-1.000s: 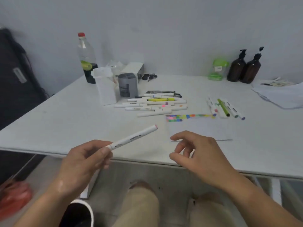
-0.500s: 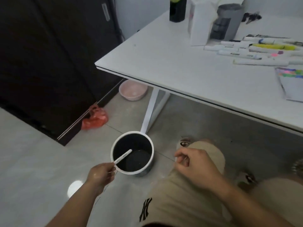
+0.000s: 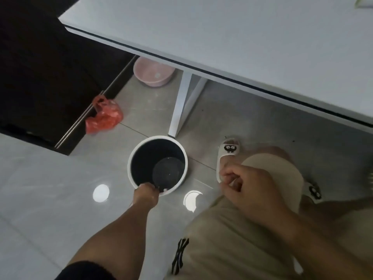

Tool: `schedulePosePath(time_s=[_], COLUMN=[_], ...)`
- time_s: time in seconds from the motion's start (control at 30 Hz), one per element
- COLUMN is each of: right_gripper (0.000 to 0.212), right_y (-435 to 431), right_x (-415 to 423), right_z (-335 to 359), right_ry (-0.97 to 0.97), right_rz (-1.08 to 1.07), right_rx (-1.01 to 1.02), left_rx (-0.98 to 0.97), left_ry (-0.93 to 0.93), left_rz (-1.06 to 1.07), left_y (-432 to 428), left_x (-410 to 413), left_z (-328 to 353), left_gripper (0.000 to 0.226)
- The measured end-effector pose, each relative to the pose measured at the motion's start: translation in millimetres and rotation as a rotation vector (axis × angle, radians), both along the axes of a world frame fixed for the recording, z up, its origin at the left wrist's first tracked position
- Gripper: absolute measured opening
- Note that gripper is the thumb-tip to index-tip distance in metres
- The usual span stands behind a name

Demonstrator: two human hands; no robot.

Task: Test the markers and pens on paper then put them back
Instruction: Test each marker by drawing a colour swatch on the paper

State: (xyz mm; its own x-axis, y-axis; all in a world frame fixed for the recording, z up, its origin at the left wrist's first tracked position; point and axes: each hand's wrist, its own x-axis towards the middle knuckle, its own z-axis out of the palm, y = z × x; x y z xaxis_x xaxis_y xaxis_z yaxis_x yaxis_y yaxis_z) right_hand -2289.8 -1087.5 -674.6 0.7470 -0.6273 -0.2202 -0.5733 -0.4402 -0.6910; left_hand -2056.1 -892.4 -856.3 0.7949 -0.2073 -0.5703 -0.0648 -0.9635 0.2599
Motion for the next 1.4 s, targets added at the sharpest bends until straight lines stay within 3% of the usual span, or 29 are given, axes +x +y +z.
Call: schedulePosePath(time_s=[0.13,0.3,0.47,0.8,0.93,1.17,1.3,1.4], right_gripper=[0.019,0.02,0.026,0.015,0.013,0.012,0.016,0.016], right_y=[-3,1,0,-53,-106,-220,-264,-285], right_x=[1,-5,-36,-138,-179,-206,-198,-192], right_z=[-1,3,34,187,225,234,232,231], right_ry=[-0.006,-0.106,-0.298,-0.642,-0.573,-0.36,-0.279,-0.268], right_rz=[-0.01,-0.061,-0.144,-0.219,-0.316,-0.427,-0.433,-0.431], right_rx=[0.035,0.103,0.158,-0.158,-0.355,-0.425,-0.418,-0.416], left_rx=[-0.071,-0.484,-0.757,-1.189,-1.114,-0.774,-0.597,-0.577], left_ry=[0.04,0.196,0.156,0.052,-0.101,-0.697,-0.743,-0.722], left_rz=[0.043,0.214,0.058,-0.464,-0.682,-1.044,-1.083,-1.081], left_y=[-12,-20,-29,-130,-206,-351,-391,-396], left_x=[-13,-47,-68,-131,-144,-147,-140,-137], left_z=[7,60,157,372,408,398,379,372], left_gripper=[0.022,0.009,0.014,0.013,0.005,0.022,0.027,0.027])
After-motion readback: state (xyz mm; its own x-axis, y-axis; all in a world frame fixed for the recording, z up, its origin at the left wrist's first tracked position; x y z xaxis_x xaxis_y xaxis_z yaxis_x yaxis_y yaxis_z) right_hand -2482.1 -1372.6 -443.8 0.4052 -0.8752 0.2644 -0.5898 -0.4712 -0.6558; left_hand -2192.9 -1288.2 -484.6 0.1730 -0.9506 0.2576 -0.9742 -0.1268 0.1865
